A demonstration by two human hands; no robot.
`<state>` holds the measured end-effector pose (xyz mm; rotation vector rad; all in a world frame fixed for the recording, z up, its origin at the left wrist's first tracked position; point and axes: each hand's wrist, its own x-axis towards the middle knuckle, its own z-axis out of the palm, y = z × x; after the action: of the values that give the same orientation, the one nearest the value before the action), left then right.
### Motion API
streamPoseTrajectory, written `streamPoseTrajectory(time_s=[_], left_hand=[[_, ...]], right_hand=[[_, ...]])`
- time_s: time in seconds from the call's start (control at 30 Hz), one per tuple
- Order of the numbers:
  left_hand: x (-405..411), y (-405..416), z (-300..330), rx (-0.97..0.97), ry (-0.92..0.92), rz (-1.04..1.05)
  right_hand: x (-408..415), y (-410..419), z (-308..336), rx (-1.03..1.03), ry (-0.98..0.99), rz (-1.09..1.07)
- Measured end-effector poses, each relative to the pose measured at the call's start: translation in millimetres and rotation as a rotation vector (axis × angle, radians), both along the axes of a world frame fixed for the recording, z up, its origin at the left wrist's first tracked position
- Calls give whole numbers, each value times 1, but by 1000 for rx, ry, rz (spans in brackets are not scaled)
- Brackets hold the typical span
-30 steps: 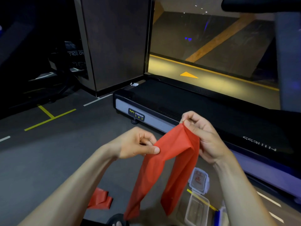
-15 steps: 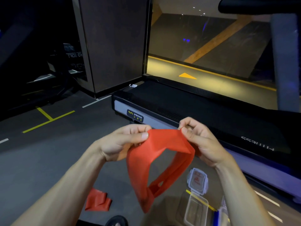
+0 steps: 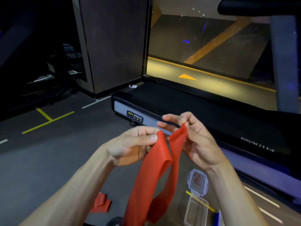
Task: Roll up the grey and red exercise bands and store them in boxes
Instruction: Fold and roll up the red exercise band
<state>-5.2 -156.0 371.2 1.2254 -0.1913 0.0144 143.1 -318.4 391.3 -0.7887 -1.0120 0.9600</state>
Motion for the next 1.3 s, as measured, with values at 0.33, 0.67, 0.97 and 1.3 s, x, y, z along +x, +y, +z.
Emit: streamPoseTrajectory(time_s=[0.33,0.67,0.97,1.3], left_hand=[[0,5,-6,258,68,167],[-4,17,-14,470,206,90],[-2,20,-19,754,215,138],[4,22,-23,672,231,216]], right_hand=[[-14,9,-2,-197,-463,-111],[0,6,-7,-257,-751,-158],[16,5,-5,-148,-232,-281],[28,0,-11,-153,-165,-272]])
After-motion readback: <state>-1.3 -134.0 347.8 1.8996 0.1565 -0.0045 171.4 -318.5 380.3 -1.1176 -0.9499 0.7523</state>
